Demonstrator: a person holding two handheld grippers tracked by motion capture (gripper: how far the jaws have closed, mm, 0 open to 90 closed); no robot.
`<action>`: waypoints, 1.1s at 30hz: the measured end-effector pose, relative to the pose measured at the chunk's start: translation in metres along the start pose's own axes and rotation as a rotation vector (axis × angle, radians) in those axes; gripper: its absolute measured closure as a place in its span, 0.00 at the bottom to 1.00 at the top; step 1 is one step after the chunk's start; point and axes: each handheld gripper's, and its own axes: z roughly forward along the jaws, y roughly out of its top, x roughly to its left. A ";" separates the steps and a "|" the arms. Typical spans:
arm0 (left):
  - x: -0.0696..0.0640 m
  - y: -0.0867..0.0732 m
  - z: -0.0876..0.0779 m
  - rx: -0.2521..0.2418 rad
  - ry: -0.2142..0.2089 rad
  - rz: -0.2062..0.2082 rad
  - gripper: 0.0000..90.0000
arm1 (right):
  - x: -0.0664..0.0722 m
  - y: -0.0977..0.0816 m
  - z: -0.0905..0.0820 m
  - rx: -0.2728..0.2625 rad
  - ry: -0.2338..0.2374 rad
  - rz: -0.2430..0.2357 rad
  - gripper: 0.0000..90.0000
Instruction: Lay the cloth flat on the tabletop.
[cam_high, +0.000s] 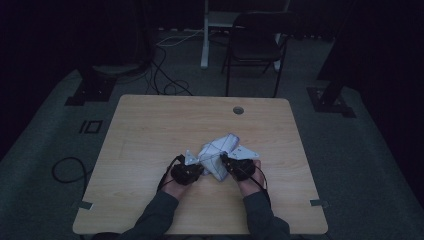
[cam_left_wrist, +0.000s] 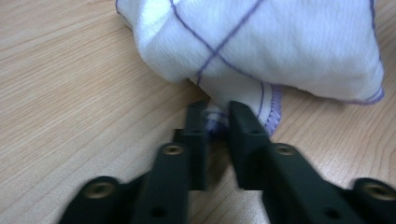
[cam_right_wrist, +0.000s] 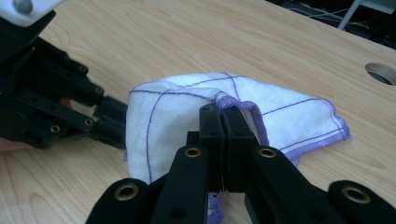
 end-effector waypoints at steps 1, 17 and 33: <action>0.000 0.000 0.000 0.003 -0.004 0.005 0.93 | -0.001 0.000 -0.001 -0.002 -0.005 0.000 0.99; 0.019 -0.002 -0.019 -0.007 0.037 -0.024 0.99 | -0.020 -0.001 -0.016 -0.016 -0.062 0.017 0.99; 0.049 -0.007 -0.043 -0.051 0.123 -0.088 1.00 | -0.036 -0.008 -0.025 -0.010 -0.107 0.042 0.99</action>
